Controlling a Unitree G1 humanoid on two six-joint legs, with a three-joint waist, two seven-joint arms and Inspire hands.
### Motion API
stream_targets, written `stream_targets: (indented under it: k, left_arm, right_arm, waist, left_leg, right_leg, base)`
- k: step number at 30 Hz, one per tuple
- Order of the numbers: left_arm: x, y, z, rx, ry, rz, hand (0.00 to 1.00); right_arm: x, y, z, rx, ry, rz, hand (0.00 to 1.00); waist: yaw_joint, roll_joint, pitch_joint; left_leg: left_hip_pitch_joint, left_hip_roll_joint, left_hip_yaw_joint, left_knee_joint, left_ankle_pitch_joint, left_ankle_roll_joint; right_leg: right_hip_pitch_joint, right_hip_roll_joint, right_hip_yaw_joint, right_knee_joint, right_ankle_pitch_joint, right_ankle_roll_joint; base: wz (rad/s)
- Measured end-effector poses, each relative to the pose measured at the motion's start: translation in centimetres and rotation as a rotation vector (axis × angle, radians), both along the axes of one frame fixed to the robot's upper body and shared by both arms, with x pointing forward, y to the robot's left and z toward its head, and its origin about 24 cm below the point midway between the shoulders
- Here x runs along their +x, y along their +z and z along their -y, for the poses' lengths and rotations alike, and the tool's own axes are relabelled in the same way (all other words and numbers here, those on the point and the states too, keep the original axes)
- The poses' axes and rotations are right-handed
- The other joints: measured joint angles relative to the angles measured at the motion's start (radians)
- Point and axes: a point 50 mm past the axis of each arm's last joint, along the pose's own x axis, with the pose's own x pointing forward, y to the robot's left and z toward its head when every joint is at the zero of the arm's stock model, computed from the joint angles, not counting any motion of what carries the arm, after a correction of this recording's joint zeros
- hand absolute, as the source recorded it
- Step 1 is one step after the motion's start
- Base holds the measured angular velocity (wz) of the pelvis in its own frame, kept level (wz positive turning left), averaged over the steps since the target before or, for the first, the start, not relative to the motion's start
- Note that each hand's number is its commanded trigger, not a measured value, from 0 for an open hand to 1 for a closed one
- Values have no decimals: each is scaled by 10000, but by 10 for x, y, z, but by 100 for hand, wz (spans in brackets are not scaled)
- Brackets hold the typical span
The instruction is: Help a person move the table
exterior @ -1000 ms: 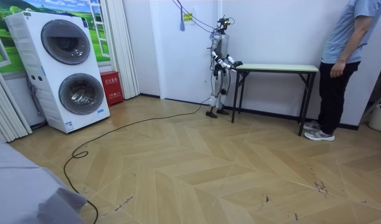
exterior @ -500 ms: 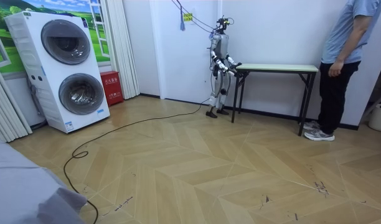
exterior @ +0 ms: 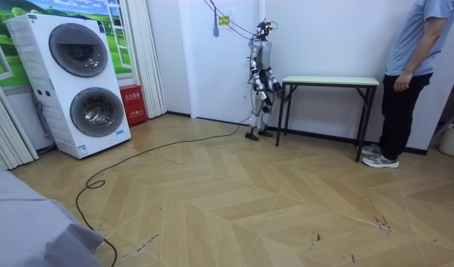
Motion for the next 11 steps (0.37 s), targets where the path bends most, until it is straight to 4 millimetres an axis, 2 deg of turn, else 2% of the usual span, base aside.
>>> stream_targets:
  k: [6, 11]
  left_arm:
    - [-11, -5, -1, 623, -285, -556, 0]
    - [-21, -8, -3, 945, -390, -944, 0]
  right_arm:
    - [-27, -8, 3, -655, 38, -1395, 0]
    - [-40, -11, 7, -1098, 83, -2127, 0]
  waist:
    - [-20, -72, -32]
    - [-30, -149, -3]
  left_leg:
    - [200, 10, 10, -194, 32, -42]
    - [367, 14, 19, -309, 35, -60]
  right_leg:
    - [104, 4, 17, -6, 0, 0]
    - [205, 12, 62, -22, -2, 0]
  base:
    - [-3]
    - [0]
